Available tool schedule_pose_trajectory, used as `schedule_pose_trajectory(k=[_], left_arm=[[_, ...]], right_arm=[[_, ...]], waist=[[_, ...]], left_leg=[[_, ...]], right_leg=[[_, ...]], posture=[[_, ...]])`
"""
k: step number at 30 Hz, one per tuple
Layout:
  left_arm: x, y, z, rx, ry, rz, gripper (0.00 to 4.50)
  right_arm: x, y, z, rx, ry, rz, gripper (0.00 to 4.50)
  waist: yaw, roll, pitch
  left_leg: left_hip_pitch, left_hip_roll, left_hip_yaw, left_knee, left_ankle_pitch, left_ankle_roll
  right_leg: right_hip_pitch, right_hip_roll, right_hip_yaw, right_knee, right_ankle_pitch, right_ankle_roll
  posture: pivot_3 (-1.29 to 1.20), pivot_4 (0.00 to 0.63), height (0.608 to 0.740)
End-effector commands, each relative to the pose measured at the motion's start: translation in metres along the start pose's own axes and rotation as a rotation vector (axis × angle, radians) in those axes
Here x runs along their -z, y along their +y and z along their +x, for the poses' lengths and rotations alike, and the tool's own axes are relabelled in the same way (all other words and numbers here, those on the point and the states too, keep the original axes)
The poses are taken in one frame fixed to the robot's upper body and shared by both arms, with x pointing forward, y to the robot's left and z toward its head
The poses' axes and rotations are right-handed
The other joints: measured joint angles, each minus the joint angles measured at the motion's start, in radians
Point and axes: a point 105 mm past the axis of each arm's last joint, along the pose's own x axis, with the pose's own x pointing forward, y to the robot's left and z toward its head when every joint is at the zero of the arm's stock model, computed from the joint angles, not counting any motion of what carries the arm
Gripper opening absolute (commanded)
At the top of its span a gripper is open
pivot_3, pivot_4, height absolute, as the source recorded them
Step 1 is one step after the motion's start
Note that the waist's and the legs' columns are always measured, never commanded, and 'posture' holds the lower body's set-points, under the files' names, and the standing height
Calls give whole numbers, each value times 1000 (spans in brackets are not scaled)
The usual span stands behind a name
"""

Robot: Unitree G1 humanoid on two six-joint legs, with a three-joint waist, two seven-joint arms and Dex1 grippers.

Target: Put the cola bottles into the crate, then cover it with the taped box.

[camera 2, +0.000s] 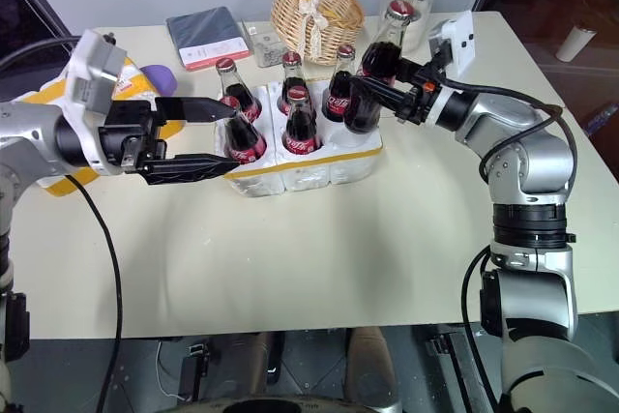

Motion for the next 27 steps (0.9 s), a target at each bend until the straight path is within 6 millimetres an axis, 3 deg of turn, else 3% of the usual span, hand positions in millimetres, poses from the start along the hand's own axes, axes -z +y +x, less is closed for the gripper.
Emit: schedule_pose_trajectory(k=[1, 13, 25, 27], left_arm=[[-9, -1, -5, -21, -24, 48, 4500], [-8, 2, -6, -39, -27, 53, 4500], [-6, 6, -6, -52, -14, 68, 4500], [-2, 9, -9, -79, 4, 75, 4500]], right_arm=[[7, 8, 8, -33, 10, -6, 2595], [1, 26, 11, -115, -25, -1, 2595], [47, 8, 19, -28, 175, -56, 2595], [57, 6, 19, -16, 212, -24, 3648]], waist=[[0, 0, 0], [1, 0, 0], [1, 0, 0], [2, 0, 0]], left_leg=[[0, 0, 0, 0, 0, 0], [0, 0, 0, 0, 0, 0], [0, 0, 0, -1, 0, 0], [0, 0, 0, 0, 0, 0]], right_leg=[[0, 0, 0, 0, 0, 0], [0, 0, 0, 0, 0, 0], [-1, 0, 0, 0, 0, 0], [0, 0, 0, 0, 0, 0]], posture=[[0, 150, 736], [0, 150, 736], [0, 150, 736], [0, 150, 736]])
